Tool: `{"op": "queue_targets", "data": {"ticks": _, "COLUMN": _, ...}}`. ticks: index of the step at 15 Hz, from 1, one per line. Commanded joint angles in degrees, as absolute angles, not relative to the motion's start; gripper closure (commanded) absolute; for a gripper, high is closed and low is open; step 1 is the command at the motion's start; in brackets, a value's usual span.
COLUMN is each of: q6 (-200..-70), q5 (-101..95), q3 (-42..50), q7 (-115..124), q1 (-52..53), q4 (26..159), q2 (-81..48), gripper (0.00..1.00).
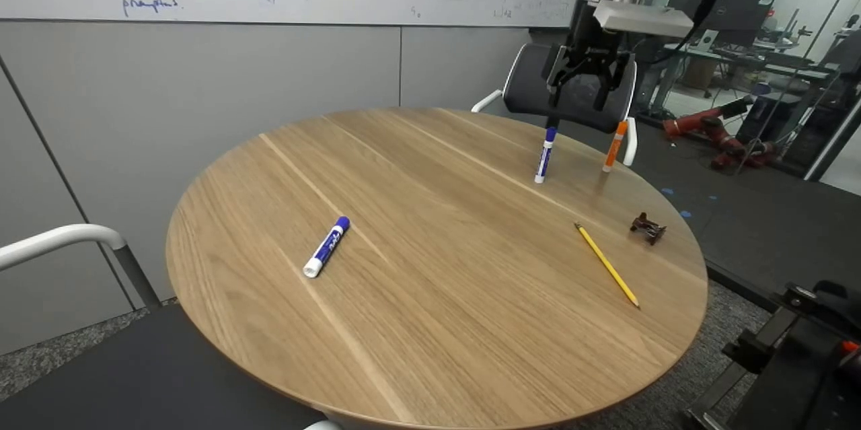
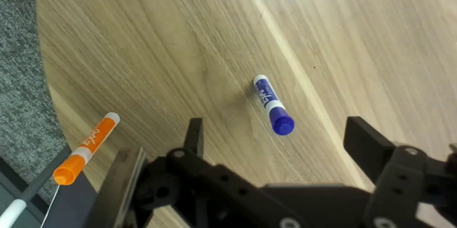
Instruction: Move the marker
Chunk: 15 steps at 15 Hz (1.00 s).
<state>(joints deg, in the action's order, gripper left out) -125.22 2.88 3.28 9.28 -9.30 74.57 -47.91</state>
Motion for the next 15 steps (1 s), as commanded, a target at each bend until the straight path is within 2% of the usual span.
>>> {"op": "queue_targets", "data": {"ticks": 1, "q6": -119.1, "q5": 3.9, "q3": 3.7, "q7": 8.7, "q1": -10.0, "q4": 60.7, "q2": -57.1, "gripper": 0.00}}
{"op": "queue_targets", "data": {"ticks": 8, "q6": -112.2, "q5": 3.3, "q3": 3.6, "q7": 9.2, "q1": -9.7, "q4": 48.9, "q2": -64.8, "gripper": 0.00}}
{"op": "queue_targets", "data": {"ticks": 15, "q6": -110.8, "q5": 3.1, "q3": 3.4, "q7": 9.9, "q1": -8.5, "q4": 42.1, "q2": -70.8, "gripper": 0.00}}
